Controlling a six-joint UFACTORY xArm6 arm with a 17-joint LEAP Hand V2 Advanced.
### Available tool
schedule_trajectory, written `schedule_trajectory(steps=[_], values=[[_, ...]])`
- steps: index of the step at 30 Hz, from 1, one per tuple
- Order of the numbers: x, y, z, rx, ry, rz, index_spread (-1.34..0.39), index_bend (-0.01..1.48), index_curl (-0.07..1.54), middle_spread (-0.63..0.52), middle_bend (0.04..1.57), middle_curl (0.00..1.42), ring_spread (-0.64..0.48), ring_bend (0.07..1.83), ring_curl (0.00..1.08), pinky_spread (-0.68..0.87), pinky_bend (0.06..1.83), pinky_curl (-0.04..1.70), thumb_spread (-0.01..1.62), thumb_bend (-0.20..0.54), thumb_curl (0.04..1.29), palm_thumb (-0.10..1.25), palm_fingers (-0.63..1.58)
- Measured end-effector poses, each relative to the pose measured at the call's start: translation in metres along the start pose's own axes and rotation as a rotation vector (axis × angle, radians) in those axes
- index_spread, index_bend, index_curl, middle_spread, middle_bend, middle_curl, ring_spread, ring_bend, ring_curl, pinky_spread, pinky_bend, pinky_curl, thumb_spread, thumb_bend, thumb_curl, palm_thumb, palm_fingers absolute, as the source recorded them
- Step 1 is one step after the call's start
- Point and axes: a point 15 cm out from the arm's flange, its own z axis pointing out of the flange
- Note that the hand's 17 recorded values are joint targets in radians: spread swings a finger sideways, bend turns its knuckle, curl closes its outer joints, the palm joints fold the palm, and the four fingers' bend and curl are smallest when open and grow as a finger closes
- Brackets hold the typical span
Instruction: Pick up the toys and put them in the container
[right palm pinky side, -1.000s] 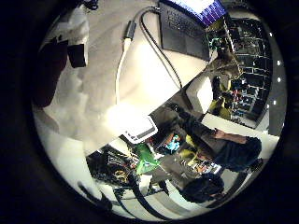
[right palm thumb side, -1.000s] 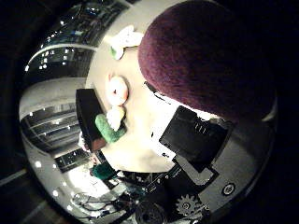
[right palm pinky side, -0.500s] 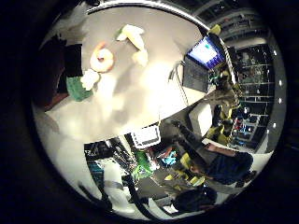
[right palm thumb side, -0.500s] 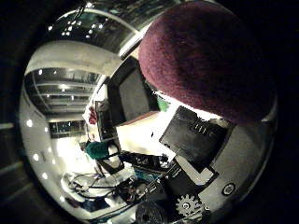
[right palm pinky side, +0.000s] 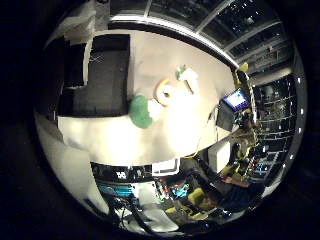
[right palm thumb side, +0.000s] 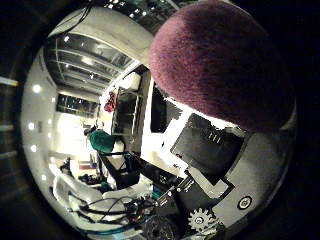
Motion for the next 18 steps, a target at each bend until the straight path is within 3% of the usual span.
schedule_trajectory(steps=[7, 10, 11, 12, 13, 14, 15, 18], values=[[-0.031, -0.044, 0.037, 0.127, -0.015, -0.055, -0.21, 1.14, 0.71, -0.11, 1.32, 0.62, -0.18, 1.43, 0.56, -0.22, 1.11, 1.00, 1.03, -0.028, 0.58, 0.97, 1.20], [-0.039, -0.049, 0.069, 0.112, -0.016, -0.069, -0.25, 0.97, 0.66, -0.13, 1.25, 0.59, -0.19, 1.38, 0.52, -0.30, 1.04, 0.90, 1.03, -0.034, 0.54, 0.89, 1.15], [-0.041, -0.048, 0.079, 0.094, -0.016, -0.075, -0.29, 0.79, 0.63, -0.15, 1.20, 0.57, -0.21, 1.32, 0.51, -0.37, 1.02, 0.85, 1.02, -0.034, 0.53, 0.86, 0.99], [-0.042, -0.046, 0.089, 0.076, -0.013, -0.083, -0.30, 0.76, 0.63, -0.15, 1.18, 0.56, -0.22, 1.32, 0.50, -0.39, 1.02, 0.84, 1.02, -0.032, 0.52, 0.85, 0.98], [-0.044, -0.042, 0.098, 0.058, -0.009, -0.094, -0.35, 0.65, 0.62, -0.17, 1.05, 0.54, -0.22, 1.26, 0.51, -0.39, 1.03, 0.86, 1.04, -0.032, 0.50, 0.84, 0.53], [-0.045, -0.038, 0.105, 0.036, -0.007, -0.102, -0.41, 0.63, 0.59, -0.17, 0.92, 0.49, -0.20, 1.13, 0.47, -0.29, 0.93, 0.86, 1.04, -0.036, 0.48, 0.81, 0.18], [-0.046, -0.036, 0.109, 0.021, -0.006, -0.109, -0.44, 0.58, 0.53, -0.15, 0.81, 0.44, -0.15, 1.01, 0.40, -0.18, 0.89, 0.81, 1.04, -0.039, 0.46, 0.79, 0.02], [-0.044, -0.029, 0.118, -0.047, 0.009, -0.140, -0.48, 0.42, 0.41, -0.03, 0.52, 0.33, 0.07, 0.66, 0.25, 0.23, 0.71, 0.66, 1.02, -0.043, 0.40, 0.69, -0.16]])
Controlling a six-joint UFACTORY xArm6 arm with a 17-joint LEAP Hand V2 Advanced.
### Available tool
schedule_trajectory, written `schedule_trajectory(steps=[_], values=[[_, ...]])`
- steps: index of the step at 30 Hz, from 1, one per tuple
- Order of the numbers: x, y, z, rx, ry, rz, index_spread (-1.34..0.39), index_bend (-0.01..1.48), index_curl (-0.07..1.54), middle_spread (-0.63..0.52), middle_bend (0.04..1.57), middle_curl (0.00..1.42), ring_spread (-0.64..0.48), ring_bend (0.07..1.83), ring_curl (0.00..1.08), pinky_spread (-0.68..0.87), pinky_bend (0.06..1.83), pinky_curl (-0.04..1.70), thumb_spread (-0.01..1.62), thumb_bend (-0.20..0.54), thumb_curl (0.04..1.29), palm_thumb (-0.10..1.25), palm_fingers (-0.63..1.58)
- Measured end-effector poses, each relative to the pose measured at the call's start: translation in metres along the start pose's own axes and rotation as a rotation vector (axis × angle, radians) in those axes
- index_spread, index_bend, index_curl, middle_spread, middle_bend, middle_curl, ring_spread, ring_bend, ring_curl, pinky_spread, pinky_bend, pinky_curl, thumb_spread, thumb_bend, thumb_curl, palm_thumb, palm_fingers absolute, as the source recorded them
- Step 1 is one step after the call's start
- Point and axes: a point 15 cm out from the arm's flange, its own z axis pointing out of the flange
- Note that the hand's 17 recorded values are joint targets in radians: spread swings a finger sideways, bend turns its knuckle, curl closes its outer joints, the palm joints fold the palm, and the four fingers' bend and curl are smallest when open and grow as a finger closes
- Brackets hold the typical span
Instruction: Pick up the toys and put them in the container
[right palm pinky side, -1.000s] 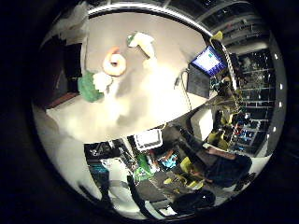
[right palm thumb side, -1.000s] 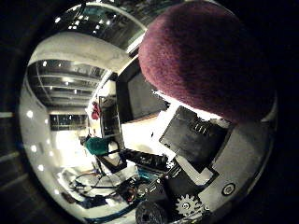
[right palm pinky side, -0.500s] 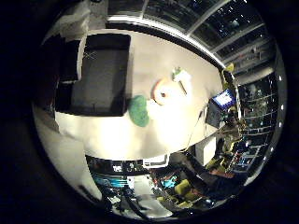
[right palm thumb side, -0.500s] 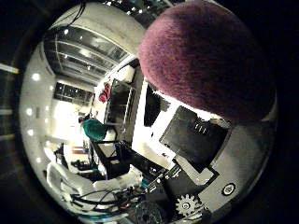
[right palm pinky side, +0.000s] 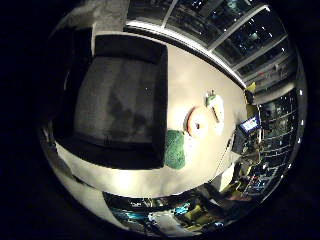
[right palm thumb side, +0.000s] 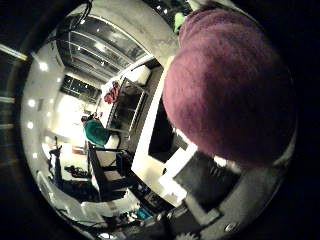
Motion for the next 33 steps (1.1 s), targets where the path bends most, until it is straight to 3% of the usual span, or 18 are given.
schedule_trajectory(steps=[2, 8, 16, 25, 33], values=[[0.003, 0.004, 0.001, -0.049, 0.013, -0.021, -0.49, 0.29, 0.36, 0.01, 0.39, 0.29, 0.14, 0.52, 0.21, 0.35, 0.59, 0.57, 1.00, -0.047, 0.37, 0.62, -0.18], [0.035, 0.000, -0.016, -0.061, 0.051, -0.020, -0.49, 0.15, 0.30, 0.07, 0.22, 0.27, 0.20, 0.37, 0.18, 0.44, 0.47, 0.45, 0.98, -0.035, 0.33, 0.54, -0.08], [0.085, -0.004, -0.067, 0.012, 0.098, 0.009, -0.39, 0.14, 0.24, 0.09, 0.22, 0.30, 0.20, 0.31, 0.20, 0.43, 0.43, 0.38, 0.97, -0.028, 0.31, 0.51, -0.01], [0.237, 0.009, -0.106, 0.126, 0.199, 0.260, -0.29, 0.16, 0.25, 0.06, 0.30, 0.33, 0.14, 0.38, 0.23, 0.39, 0.38, 0.34, 1.03, -0.018, 0.31, 0.61, 0.17], [0.359, 0.031, -0.098, 0.154, 0.267, 0.432, -0.26, 0.16, 0.27, 0.06, 0.29, 0.33, 0.11, 0.37, 0.23, 0.36, 0.37, 0.33, 1.05, -0.017, 0.32, 0.67, 0.18]])
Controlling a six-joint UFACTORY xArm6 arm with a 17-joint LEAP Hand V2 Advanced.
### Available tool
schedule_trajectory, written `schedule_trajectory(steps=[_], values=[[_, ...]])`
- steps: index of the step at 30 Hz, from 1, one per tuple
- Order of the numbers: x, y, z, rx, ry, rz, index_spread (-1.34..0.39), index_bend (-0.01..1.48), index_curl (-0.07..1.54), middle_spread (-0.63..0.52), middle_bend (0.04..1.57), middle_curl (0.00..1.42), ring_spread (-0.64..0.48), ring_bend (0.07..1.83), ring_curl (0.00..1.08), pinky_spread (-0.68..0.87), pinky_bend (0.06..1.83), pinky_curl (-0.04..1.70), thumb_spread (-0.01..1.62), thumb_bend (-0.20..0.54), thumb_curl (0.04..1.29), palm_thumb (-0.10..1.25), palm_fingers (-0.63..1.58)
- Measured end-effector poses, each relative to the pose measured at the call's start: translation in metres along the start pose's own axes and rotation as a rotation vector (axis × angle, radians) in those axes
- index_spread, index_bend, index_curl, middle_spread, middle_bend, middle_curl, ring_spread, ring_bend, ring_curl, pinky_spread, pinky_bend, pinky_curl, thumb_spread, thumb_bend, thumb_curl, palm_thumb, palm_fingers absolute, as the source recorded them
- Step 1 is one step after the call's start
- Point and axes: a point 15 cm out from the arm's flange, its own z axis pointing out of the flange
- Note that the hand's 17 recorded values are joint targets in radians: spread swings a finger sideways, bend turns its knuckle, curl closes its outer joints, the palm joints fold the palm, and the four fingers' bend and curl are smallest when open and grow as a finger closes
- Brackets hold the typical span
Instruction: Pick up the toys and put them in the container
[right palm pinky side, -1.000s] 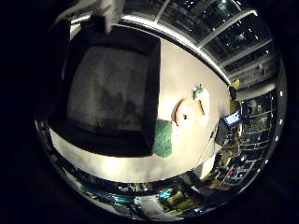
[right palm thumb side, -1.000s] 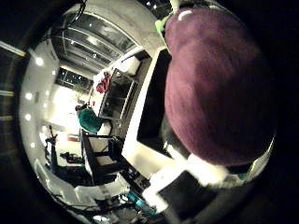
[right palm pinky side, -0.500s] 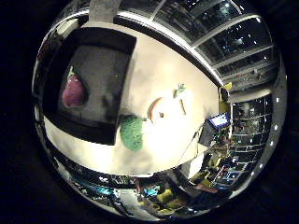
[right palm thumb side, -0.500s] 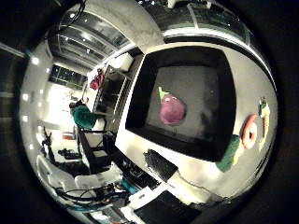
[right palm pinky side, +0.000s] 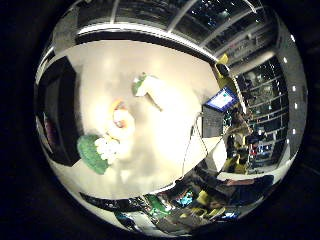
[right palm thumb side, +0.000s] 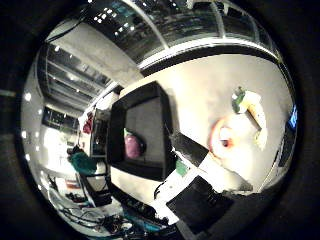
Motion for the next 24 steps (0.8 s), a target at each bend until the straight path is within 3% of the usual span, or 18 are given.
schedule_trajectory(steps=[8, 12, 16, 24], values=[[0.058, -0.014, 0.046, -0.015, 0.072, 0.030, -0.25, 0.16, 0.27, 0.09, 0.25, 0.32, 0.15, 0.32, 0.23, 0.36, 0.37, 0.32, 1.05, -0.027, 0.31, 0.67, 0.13], [0.082, -0.025, 0.071, -0.035, 0.124, 0.013, -0.25, 0.16, 0.27, 0.09, 0.24, 0.32, 0.15, 0.31, 0.23, 0.35, 0.36, 0.31, 1.05, -0.037, 0.30, 0.58, 0.12], [0.110, -0.011, 0.112, -0.118, 0.173, 0.008, -0.23, 0.16, 0.27, 0.10, 0.24, 0.33, 0.16, 0.29, 0.23, 0.35, 0.35, 0.31, 1.04, -0.039, 0.28, 0.48, 0.10], [0.134, 0.005, 0.156, -0.147, 0.233, -0.042, -0.20, 0.18, 0.29, 0.13, 0.24, 0.33, 0.16, 0.25, 0.23, 0.34, 0.31, 0.30, 1.02, -0.029, 0.28, 0.42, 0.14]])
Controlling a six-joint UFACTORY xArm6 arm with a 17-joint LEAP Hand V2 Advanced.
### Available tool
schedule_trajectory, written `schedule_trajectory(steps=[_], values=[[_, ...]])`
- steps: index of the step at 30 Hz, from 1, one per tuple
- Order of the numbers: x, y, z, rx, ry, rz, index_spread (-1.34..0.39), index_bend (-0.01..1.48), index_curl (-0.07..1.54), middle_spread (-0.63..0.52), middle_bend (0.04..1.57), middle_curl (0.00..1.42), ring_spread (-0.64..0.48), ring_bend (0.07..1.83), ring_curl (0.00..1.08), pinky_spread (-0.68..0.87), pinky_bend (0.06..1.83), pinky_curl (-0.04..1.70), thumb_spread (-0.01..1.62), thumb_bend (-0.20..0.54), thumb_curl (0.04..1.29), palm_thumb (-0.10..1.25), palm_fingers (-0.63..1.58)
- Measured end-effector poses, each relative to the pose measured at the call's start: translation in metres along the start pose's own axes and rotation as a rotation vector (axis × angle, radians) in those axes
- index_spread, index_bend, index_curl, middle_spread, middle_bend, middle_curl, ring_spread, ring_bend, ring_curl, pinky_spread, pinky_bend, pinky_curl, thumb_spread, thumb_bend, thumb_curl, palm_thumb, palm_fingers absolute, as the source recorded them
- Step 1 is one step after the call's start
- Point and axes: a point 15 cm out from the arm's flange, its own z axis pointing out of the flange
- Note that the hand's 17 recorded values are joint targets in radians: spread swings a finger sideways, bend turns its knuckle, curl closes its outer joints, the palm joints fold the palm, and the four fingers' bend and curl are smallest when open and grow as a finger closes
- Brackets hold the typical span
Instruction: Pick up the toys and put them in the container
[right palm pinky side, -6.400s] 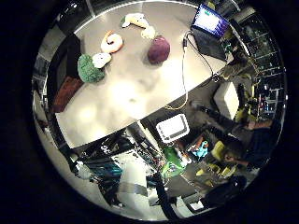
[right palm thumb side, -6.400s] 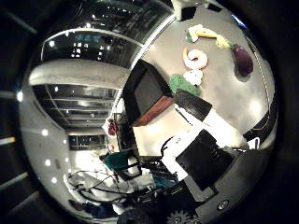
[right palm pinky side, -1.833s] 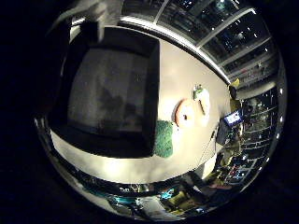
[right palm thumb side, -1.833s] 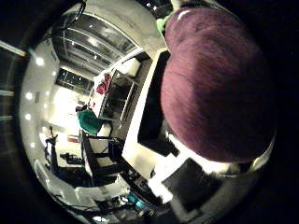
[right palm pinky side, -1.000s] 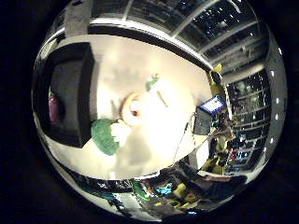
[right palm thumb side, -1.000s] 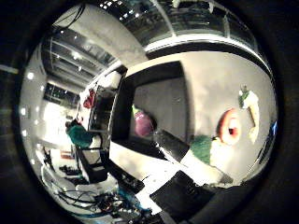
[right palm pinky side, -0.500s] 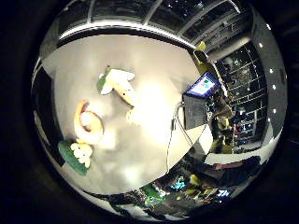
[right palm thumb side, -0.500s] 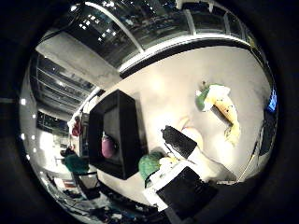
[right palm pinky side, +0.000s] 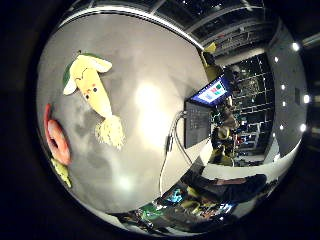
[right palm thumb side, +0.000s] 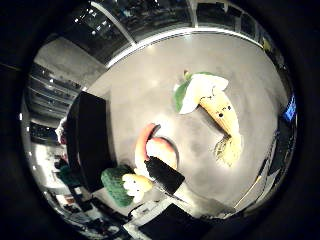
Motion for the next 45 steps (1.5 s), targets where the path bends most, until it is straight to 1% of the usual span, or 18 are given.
schedule_trajectory(steps=[5, 10, 16, 22, 26, 30, 33, 35, 36, 37, 40, 41, 42, 43, 44, 45], values=[[0.014, 0.006, 0.030, -0.006, 0.062, -0.060, -0.22, 0.20, 0.31, 0.14, 0.21, 0.32, 0.16, 0.20, 0.23, 0.34, 0.26, 0.29, 1.00, -0.040, 0.27, 0.36, 0.18], [0.033, 0.009, 0.047, 0.002, 0.111, -0.086, -0.23, 0.23, 0.34, 0.16, 0.18, 0.31, 0.17, 0.18, 0.21, 0.35, 0.23, 0.29, 0.97, -0.038, 0.27, 0.30, 0.19], [0.052, 0.011, 0.056, 0.015, 0.160, -0.095, -0.22, 0.26, 0.37, 0.19, 0.18, 0.29, 0.19, 0.17, 0.19, 0.37, 0.21, 0.30, 0.95, -0.031, 0.27, 0.28, 0.19], [0.056, 0.020, 0.071, -0.003, 0.164, -0.088, -0.20, 0.33, 0.39, 0.20, 0.18, 0.28, 0.19, 0.17, 0.18, 0.38, 0.20, 0.30, 0.95, -0.031, 0.28, 0.26, 0.21], [0.054, 0.024, 0.079, -0.013, 0.161, -0.091, -0.20, 0.44, 0.41, 0.17, 0.18, 0.27, 0.19, 0.17, 0.16, 0.38, 0.18, 0.29, 0.94, -0.031, 0.28, 0.25, 0.24], [0.051, 0.023, 0.083, -0.010, 0.158, -0.096, -0.23, 0.50, 0.42, 0.15, 0.19, 0.28, 0.19, 0.17, 0.16, 0.38, 0.18, 0.28, 0.95, -0.031, 0.28, 0.25, 0.25], [0.047, 0.021, 0.082, -0.006, 0.158, -0.103, -0.26, 0.61, 0.44, 0.12, 0.20, 0.28, 0.18, 0.16, 0.15, 0.38, 0.17, 0.27, 0.95, -0.030, 0.28, 0.24, 0.30], [0.044, 0.020, 0.081, -0.003, 0.158, -0.109, -0.29, 0.67, 0.46, 0.09, 0.22, 0.29, 0.17, 0.17, 0.14, 0.38, 0.16, 0.25, 0.96, -0.021, 0.28, 0.27, 0.33], [0.042, 0.018, 0.080, -0.002, 0.159, -0.114, -0.29, 0.68, 0.46, 0.08, 0.22, 0.29, 0.17, 0.17, 0.14, 0.38, 0.17, 0.25, 0.97, -0.019, 0.28, 0.27, 0.34], [0.042, 0.018, 0.079, -0.001, 0.161, -0.117, -0.31, 0.75, 0.47, 0.06, 0.25, 0.30, 0.15, 0.16, 0.13, 0.38, 0.15, 0.23, 0.98, -0.017, 0.28, 0.30, 0.37], [0.037, 0.015, 0.078, 0.002, 0.163, -0.130, -0.35, 0.87, 0.50, 0.01, 0.32, 0.32, 0.11, 0.18, 0.13, 0.37, 0.14, 0.19, 1.01, -0.013, 0.29, 0.38, 0.43], [0.037, 0.015, 0.078, 0.002, 0.166, -0.134, -0.35, 0.91, 0.51, 0.00, 0.32, 0.32, 0.09, 0.19, 0.14, 0.37, 0.15, 0.18, 1.01, -0.010, 0.29, 0.42, 0.43], [0.037, 0.015, 0.077, 0.002, 0.169, -0.140, -0.36, 0.94, 0.52, -0.03, 0.40, 0.34, 0.07, 0.18, 0.13, 0.37, 0.12, 0.16, 1.02, -0.004, 0.30, 0.46, 0.48], [0.038, 0.015, 0.077, 0.002, 0.173, -0.146, -0.36, 0.95, 0.52, -0.04, 0.42, 0.35, 0.07, 0.18, 0.13, 0.37, 0.13, 0.16, 1.02, -0.006, 0.30, 0.48, 0.49], [0.037, 0.014, 0.077, 0.002, 0.176, -0.154, -0.37, 1.01, 0.53, -0.08, 0.49, 0.37, 0.03, 0.19, 0.13, 0.37, 0.12, 0.13, 1.01, 0.016, 0.31, 0.58, 0.53], [0.036, 0.014, 0.077, 0.003, 0.179, -0.159, -0.38, 1.02, 0.53, -0.09, 0.51, 0.37, 0.03, 0.19, 0.13, 0.37, 0.12, 0.13, 1.01, 0.021, 0.32, 0.60, 0.54]])
